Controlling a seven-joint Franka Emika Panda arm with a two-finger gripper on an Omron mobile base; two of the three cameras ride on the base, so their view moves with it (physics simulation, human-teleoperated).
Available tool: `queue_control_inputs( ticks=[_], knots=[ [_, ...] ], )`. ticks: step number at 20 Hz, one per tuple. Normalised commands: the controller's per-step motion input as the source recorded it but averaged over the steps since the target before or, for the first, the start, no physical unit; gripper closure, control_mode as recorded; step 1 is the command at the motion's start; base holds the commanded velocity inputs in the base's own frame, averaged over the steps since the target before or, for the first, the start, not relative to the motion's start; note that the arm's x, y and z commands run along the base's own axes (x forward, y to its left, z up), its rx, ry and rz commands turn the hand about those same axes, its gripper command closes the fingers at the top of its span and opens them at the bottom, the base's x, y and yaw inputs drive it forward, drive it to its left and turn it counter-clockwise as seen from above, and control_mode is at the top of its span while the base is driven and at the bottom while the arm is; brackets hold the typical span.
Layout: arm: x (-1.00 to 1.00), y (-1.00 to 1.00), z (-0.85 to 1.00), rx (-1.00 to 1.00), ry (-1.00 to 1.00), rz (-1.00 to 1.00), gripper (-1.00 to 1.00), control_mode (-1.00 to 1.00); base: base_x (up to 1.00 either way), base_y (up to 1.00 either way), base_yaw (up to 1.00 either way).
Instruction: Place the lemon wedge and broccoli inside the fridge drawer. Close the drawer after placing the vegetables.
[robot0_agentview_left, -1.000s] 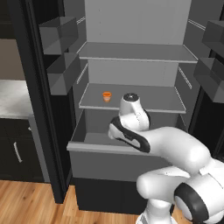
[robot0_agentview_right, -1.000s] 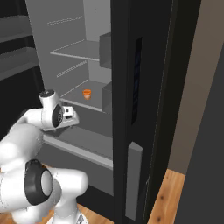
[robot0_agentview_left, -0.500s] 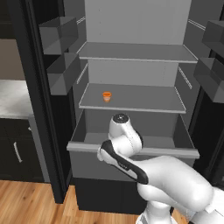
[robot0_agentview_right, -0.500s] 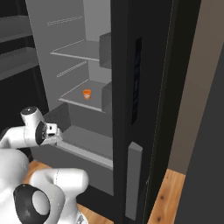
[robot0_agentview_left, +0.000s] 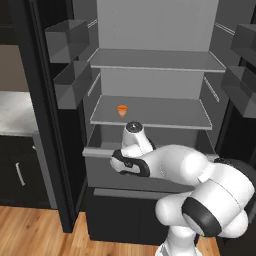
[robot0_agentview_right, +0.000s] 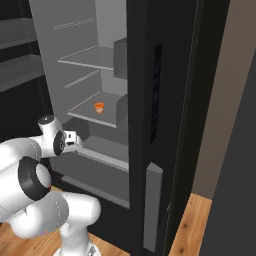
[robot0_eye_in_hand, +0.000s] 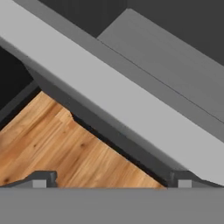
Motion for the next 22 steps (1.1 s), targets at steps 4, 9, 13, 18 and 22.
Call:
queue_control_inputs(
  ticks=[4,9,13,18,22],
  knots=[
    [0.72,0.0,0.08,0.0,-0.02,0.0,-1.0,-1.0,0.0,0.0,0.0],
    [-0.88,0.01,0.29,0.0,-0.1,0.0,-1.0,-1.0,0.0,0.0,0.0],
    [-0.04,0.0,0.51,0.0,0.0,0.0,-1.0,-1.0,0.0,0.0,0.0],
    [0.02,0.0,0.19,0.0,0.0,0.0,-1.0,-1.0,0.0,0.0,0.0],
    [-0.01,-0.05,0.13,0.0,0.0,0.0,-1.0,-1.0,0.0,0.0,0.0]
  ],
)
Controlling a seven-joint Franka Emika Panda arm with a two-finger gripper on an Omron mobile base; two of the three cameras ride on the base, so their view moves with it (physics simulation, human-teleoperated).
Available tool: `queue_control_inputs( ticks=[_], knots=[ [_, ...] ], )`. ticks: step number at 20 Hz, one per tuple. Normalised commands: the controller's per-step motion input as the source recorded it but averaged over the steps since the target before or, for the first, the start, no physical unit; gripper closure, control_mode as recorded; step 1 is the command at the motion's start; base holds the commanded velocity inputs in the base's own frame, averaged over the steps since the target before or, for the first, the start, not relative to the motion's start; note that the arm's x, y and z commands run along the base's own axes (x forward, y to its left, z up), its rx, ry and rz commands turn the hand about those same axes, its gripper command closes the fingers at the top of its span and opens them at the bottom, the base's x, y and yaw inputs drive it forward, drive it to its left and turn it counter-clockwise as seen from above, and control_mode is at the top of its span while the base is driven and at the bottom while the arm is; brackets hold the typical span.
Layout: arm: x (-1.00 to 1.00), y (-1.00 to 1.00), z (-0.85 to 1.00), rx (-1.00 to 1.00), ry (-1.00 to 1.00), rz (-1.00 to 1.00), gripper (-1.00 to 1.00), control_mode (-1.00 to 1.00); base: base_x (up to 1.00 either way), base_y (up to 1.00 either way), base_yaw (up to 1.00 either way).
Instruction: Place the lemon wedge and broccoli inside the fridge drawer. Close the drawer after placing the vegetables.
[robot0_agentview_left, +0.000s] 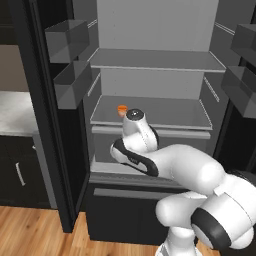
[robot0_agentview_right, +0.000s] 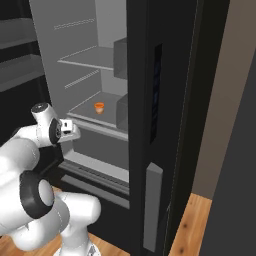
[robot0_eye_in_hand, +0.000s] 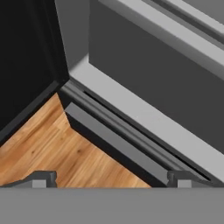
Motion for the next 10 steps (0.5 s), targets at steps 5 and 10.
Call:
queue_control_inputs(
  ticks=[5,10],
  knots=[
    [-0.09,-0.17,0.18,0.0,0.0,0.0,-1.0,-1.0,0.0,0.0,0.0],
    [-0.52,-0.19,0.04,0.0,0.0,-0.03,-1.0,-1.0,0.0,0.0,0.0]
  ],
)
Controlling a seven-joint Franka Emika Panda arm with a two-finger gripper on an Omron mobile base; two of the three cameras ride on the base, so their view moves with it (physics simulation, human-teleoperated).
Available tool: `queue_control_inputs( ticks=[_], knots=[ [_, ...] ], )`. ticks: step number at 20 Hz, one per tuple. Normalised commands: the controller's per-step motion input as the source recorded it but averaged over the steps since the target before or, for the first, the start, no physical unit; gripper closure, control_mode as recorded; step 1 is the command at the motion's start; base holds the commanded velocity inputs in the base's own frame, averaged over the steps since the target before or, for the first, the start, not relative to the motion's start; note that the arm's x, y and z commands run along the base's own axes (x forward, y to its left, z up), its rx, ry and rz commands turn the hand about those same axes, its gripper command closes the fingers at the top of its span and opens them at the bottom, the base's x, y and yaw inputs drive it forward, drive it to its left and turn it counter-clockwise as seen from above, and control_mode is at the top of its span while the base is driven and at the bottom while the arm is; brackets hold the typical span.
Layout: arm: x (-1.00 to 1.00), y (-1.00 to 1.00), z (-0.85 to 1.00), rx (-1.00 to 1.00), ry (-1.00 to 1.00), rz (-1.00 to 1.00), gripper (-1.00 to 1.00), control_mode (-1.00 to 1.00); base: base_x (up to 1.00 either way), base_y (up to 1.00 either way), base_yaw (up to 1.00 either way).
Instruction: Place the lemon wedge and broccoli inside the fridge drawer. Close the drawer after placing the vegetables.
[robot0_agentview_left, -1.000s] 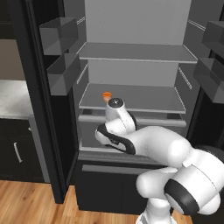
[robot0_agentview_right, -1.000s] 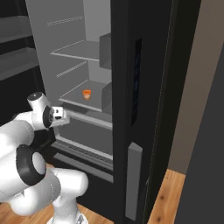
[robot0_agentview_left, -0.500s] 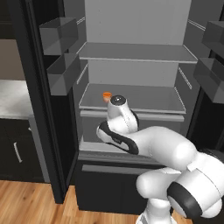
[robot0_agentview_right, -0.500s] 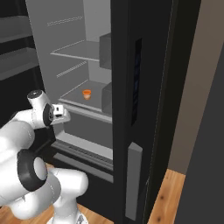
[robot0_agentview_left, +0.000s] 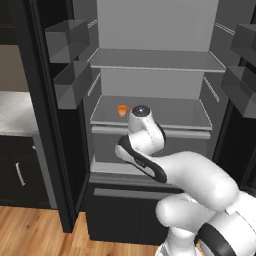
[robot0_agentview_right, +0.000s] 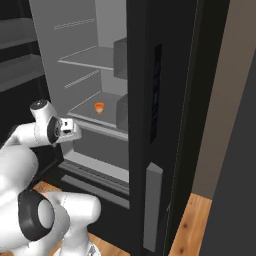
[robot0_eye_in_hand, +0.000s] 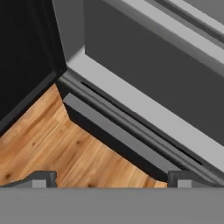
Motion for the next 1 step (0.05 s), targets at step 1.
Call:
queue_control_inputs(
  ticks=[1],
  knots=[
    [-0.63,-0.17,0.0,0.0,0.0,-0.05,-1.0,-1.0,0.0,0.0,0.0]
  ],
)
